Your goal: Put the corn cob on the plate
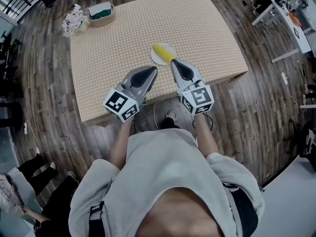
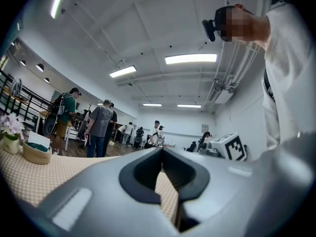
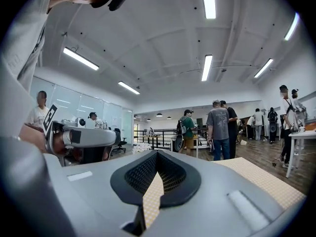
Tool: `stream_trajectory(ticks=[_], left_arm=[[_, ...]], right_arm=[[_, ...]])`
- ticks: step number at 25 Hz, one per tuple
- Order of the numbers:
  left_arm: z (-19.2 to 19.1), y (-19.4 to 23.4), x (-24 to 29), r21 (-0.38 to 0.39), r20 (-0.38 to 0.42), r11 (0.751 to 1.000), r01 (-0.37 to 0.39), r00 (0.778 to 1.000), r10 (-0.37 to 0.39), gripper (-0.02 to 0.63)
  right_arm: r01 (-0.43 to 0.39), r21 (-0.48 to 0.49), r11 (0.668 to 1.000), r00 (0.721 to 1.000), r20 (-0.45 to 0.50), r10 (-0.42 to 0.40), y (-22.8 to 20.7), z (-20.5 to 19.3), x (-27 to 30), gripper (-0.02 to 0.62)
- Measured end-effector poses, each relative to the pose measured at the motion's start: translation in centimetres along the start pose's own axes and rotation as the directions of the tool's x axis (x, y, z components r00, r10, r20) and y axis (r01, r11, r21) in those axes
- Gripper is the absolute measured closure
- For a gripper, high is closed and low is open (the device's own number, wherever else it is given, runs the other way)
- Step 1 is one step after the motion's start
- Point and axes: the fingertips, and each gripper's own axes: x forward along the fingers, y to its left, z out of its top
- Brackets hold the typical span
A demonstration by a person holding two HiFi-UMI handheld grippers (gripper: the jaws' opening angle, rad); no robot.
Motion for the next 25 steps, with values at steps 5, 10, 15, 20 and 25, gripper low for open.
stream_trajectory(ticks=[5,10,15,20,25], left_arm=[[-1.0,-0.9,-6.9,-0.026,-0.034,0.999,0.042,0.998,-0.043,0.598],[-2.1,-1.9,-12.8,-0.058,-0.060,0.994,0.091,0.994,-0.094,0.598],[-3.4,-4.7,-17.0,-0.087,-0.083,0.985,0.147,0.985,-0.154,0.598],[-3.5,-7.7,-18.4,-0.098,-0.085,0.977,0.190,0.976,-0.198,0.598],[-3.5,-10.9,-18.6,-0.097,-0.085,0.977,0.191,0.976,-0.200,0.598]], right_arm=[[0.051,0.018,0.999,0.999,-0.020,-0.051,6.7,-0.8,-1.7,0.597],[0.104,0.042,0.994,0.994,-0.045,-0.102,13.5,-2.2,-3.3,0.597],[0.157,0.062,0.986,0.985,-0.074,-0.153,18.7,-3.7,-6.6,0.598],[0.194,0.062,0.979,0.979,-0.077,-0.189,20.9,-3.3,-9.8,0.598],[0.195,0.075,0.978,0.979,-0.078,-0.190,21.3,-3.1,-12.9,0.598]])
